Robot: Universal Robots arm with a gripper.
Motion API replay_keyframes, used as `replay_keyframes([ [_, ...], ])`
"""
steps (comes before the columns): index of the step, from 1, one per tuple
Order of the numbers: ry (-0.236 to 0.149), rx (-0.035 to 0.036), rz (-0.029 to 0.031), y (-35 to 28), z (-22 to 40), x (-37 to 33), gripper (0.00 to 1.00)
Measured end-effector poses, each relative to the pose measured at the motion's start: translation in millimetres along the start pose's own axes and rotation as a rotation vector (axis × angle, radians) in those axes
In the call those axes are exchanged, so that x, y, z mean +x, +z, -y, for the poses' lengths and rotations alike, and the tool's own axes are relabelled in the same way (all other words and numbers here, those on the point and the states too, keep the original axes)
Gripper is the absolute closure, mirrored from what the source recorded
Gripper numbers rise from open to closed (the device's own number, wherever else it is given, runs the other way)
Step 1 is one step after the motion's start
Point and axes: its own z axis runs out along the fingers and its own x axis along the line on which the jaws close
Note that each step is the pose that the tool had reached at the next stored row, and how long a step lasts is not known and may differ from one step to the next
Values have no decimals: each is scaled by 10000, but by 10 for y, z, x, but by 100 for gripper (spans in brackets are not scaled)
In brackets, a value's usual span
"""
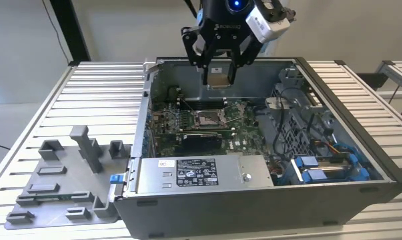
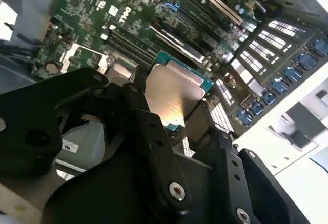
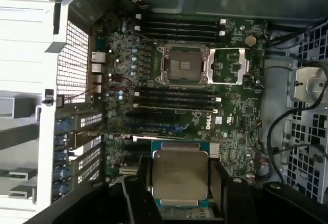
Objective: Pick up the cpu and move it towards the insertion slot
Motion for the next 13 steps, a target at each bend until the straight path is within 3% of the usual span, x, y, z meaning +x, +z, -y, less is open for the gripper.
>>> replay_keyframes([
  [8, 0, -1, 0, -3, -17, -248, 100],
  [13, 0, 0, 0, -3, -23, -280, 100],
])
